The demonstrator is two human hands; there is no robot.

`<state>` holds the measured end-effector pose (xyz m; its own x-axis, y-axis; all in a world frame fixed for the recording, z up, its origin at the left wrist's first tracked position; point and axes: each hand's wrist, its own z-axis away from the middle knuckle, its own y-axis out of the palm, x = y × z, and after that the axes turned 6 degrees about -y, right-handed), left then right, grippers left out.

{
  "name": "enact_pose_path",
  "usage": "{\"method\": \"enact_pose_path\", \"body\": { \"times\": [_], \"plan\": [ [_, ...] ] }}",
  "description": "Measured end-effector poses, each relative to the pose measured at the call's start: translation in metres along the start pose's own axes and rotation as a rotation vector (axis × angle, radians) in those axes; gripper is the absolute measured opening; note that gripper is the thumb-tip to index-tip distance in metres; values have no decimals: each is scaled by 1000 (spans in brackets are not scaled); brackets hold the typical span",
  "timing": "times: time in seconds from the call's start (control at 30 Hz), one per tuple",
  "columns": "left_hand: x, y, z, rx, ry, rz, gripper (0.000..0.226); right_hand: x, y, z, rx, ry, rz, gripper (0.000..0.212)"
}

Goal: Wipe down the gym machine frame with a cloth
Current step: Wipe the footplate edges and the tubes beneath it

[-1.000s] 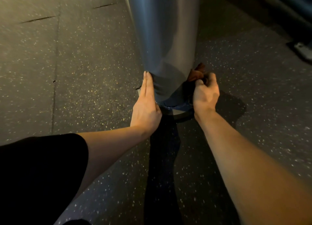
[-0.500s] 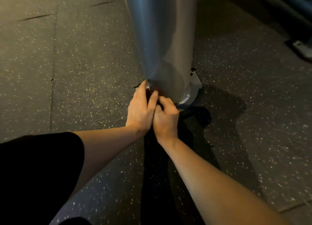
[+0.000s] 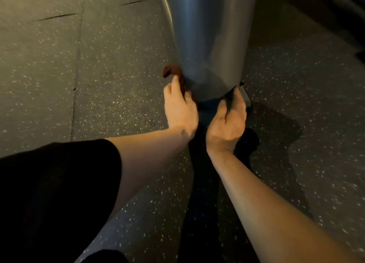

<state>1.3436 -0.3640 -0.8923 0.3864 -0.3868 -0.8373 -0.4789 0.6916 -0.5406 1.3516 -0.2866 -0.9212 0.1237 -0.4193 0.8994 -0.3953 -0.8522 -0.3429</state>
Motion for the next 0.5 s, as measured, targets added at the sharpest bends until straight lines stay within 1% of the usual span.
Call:
{"method": "enact_pose_path", "body": {
  "times": [0.13, 0.23, 0.33, 0.4, 0.43, 0.47, 0.5],
  "plan": [
    [17, 0, 11, 127, -112, -64, 56, -12, 0, 8, 31, -84, 35, 52],
    [9, -2, 11, 108, -164, -119, 53, -14, -1, 5, 31, -81, 50, 52],
    [-2, -1, 28, 83, -152, -162, 46, -14, -3, 2, 37, -53, 34, 53],
    [-7, 2, 45, 132, -45, -115, 42, -18, -8, -4, 56, 25, -68, 49],
    [-11, 4, 52, 169, 55, -78, 42, -18, -11, -7, 33, 27, -140, 44],
    [-17, 7, 56, 204, 163, -54, 43, -19, -14, -10, -28, -11, -197, 35],
    [-24, 10, 57, 238, 258, -53, 45, -19, -16, -13, -39, -23, -257, 26]
  ]
}}
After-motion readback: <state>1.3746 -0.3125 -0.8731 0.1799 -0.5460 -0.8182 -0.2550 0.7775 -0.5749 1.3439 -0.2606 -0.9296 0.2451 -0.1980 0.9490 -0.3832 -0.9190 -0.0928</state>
